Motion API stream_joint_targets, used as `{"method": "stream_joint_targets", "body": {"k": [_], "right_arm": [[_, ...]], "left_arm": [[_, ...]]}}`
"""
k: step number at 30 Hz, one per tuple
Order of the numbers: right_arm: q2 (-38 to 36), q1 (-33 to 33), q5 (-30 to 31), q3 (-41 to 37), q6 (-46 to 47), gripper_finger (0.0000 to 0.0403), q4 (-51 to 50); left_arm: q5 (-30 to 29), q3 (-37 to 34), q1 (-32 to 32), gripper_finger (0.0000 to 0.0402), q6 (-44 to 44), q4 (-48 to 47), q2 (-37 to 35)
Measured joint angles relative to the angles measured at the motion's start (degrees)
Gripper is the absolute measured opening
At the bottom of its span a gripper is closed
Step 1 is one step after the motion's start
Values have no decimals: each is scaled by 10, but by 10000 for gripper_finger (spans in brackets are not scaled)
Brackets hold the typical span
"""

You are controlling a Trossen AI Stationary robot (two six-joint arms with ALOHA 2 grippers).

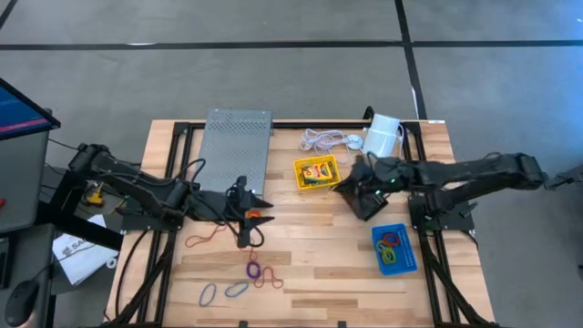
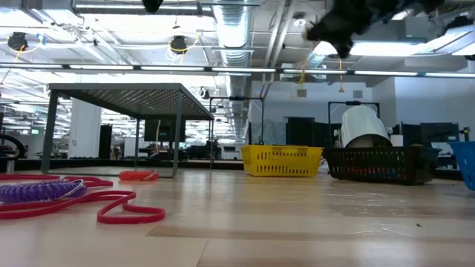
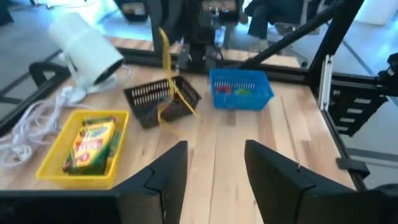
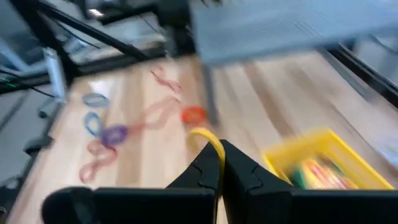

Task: Pick & Place Office Desk Supplies
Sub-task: Put the yellow rubber band into the black bin

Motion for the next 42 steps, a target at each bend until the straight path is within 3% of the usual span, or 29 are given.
{"method": "stream_joint_targets", "body": {"k": [9,16,30,42], "right_arm": [[-135,-81,1,0,56,0,-240],[-158,-116,0,0,94,0,-339],[-82,-119,3,0,107,0,-391],[25,-119,8,0,111,0,-422]], "left_arm": [[78,-26,2,138,-13,-10,-4],[124,-38,5,129,-13,-10,-4],[125,-45,1,118,-33,-56,-4],[144,-45,1,117,-34,-61,-4]]}}
